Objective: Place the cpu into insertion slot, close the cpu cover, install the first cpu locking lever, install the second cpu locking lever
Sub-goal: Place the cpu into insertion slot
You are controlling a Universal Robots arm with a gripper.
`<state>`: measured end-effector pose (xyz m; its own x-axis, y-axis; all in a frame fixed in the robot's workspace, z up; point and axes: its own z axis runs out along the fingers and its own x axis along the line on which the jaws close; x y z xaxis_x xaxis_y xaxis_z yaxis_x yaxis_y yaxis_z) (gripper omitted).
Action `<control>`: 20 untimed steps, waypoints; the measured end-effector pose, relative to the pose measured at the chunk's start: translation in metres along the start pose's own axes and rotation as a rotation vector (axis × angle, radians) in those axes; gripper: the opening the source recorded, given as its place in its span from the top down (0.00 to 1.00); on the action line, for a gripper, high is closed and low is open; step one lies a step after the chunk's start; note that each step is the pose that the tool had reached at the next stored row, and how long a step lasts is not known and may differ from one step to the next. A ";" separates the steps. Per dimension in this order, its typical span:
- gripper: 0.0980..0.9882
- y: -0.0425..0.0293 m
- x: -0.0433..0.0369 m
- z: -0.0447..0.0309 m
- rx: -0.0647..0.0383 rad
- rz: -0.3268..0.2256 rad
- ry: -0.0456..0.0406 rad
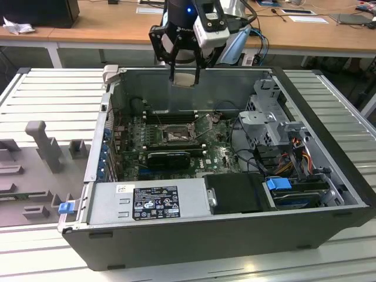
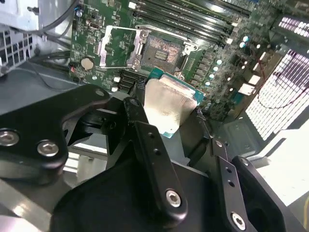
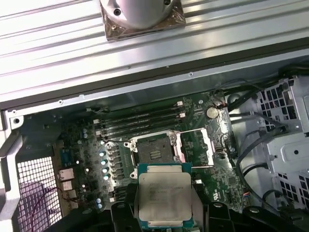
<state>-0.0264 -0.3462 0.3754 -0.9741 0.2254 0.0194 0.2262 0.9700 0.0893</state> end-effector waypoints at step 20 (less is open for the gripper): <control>0.52 -0.0009 -0.0002 0.0091 -0.004 0.304 -0.0261</control>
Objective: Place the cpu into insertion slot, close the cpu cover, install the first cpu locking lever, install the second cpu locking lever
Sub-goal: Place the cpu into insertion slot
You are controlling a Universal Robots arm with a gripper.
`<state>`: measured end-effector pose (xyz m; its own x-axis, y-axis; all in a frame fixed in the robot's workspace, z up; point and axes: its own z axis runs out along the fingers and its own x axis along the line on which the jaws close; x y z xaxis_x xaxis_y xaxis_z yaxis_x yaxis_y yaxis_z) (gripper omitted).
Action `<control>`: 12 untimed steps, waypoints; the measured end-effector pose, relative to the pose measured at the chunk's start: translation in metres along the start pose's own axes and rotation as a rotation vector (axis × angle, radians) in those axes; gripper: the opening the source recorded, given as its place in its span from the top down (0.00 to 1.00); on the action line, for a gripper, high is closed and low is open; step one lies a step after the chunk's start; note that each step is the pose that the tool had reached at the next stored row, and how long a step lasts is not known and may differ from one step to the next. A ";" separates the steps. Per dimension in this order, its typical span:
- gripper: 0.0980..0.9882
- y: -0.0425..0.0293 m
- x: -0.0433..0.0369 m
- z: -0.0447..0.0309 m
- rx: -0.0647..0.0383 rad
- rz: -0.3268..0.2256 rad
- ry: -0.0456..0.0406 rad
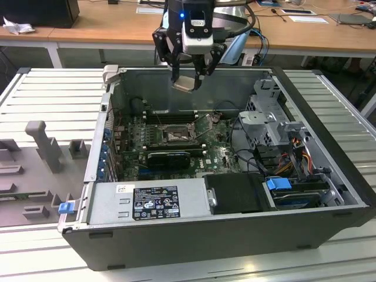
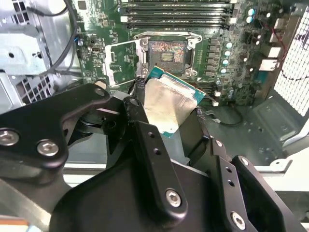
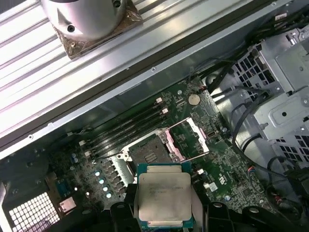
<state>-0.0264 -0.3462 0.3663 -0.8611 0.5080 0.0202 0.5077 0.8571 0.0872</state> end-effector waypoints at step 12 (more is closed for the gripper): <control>0.52 -0.0002 0.0000 0.0022 -0.003 0.129 -0.0113</control>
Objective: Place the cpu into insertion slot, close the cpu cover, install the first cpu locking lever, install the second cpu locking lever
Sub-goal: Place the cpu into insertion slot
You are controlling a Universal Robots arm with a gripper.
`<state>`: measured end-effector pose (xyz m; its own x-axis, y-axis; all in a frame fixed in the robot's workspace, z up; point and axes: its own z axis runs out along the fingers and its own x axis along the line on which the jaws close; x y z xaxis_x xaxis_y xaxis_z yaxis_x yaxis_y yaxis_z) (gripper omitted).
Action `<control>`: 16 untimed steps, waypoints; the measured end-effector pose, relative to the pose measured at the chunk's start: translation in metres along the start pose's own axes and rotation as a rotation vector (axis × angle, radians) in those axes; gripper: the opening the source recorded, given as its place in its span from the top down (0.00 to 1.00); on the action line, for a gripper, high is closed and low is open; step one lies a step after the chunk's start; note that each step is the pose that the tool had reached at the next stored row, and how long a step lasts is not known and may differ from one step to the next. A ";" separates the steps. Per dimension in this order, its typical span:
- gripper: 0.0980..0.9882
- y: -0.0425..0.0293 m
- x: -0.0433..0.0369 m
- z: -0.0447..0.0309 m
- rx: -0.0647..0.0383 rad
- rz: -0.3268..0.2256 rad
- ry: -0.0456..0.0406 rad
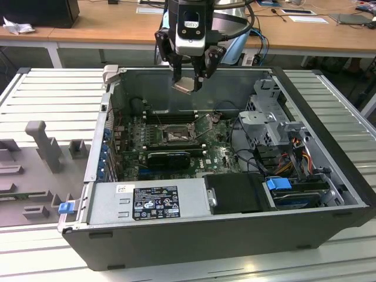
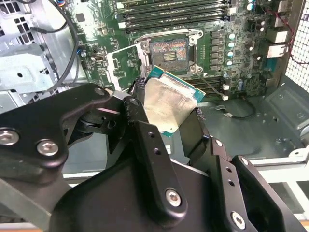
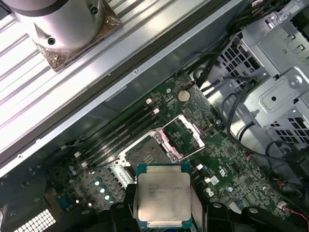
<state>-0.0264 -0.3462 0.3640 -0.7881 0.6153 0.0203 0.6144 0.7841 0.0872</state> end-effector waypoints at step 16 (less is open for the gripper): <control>0.52 -0.0004 -0.0001 0.0047 -0.002 0.129 -0.0112</control>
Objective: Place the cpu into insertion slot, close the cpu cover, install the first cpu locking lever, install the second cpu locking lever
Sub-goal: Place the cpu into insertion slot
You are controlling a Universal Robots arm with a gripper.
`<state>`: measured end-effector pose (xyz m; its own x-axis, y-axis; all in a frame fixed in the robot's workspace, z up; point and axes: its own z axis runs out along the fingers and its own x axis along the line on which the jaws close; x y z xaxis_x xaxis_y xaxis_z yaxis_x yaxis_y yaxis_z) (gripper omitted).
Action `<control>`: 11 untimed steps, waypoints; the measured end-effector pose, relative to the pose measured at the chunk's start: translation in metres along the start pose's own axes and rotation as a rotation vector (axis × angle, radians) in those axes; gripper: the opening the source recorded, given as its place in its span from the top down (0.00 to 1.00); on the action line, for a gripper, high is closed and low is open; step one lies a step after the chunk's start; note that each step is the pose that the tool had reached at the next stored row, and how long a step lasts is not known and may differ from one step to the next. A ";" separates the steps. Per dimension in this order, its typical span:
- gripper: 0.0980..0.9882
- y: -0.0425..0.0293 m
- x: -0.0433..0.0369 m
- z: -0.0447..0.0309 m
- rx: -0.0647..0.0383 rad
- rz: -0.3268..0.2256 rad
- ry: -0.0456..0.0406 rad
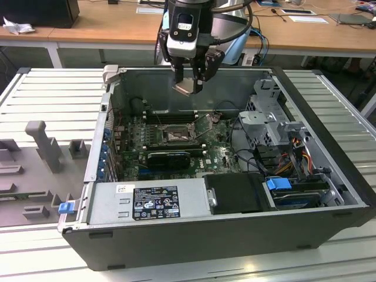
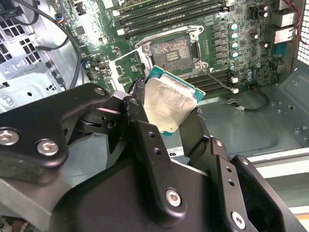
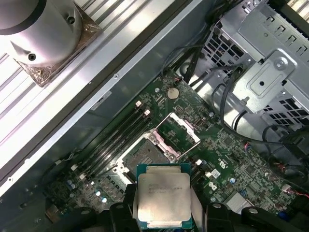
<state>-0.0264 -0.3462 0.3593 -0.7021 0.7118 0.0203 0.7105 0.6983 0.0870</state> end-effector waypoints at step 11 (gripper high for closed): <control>0.52 -0.0001 0.0000 0.0006 0.000 0.018 -0.0015</control>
<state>-0.0264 -0.3462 0.3587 -0.6893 0.7242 0.0203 0.7228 0.6855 0.0871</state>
